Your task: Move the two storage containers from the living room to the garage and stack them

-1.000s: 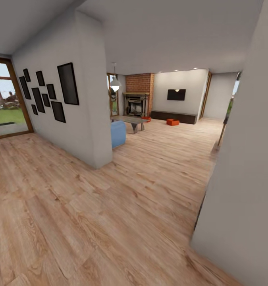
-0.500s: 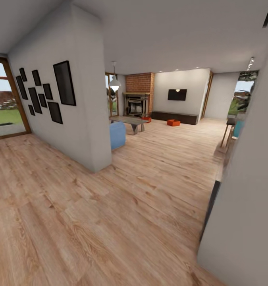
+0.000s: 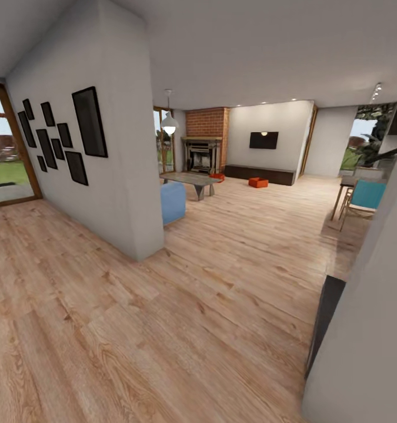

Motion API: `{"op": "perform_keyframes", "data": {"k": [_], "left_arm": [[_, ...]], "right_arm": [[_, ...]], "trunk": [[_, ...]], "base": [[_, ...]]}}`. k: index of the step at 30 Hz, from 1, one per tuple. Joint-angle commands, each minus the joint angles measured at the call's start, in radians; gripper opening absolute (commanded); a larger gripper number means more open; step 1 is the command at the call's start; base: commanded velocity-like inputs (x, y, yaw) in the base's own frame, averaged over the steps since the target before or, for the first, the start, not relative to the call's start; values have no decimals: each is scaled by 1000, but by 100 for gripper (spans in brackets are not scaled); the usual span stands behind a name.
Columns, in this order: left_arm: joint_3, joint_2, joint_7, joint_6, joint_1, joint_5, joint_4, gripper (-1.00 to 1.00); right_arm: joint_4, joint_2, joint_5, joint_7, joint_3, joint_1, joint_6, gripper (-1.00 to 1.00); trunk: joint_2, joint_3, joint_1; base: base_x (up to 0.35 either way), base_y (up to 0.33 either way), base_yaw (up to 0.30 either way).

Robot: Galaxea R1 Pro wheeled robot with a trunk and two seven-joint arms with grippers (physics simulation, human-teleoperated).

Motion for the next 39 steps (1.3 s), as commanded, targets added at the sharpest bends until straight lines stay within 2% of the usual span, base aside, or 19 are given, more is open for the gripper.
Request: {"op": "perform_keyframes", "data": {"k": [1, 39], "left_arm": [[2, 0, 1, -1, 0, 3, -1, 100], [2, 0, 1, -1, 0, 4, -1, 100]], "right_arm": [[3, 0, 11, -7, 5, -1, -4, 100], [3, 0, 11, -6, 4, -1, -4, 100]], "trunk": [[0, -1, 1], [0, -1, 1]], "base": [[322, 0, 0], [322, 0, 0]]}}
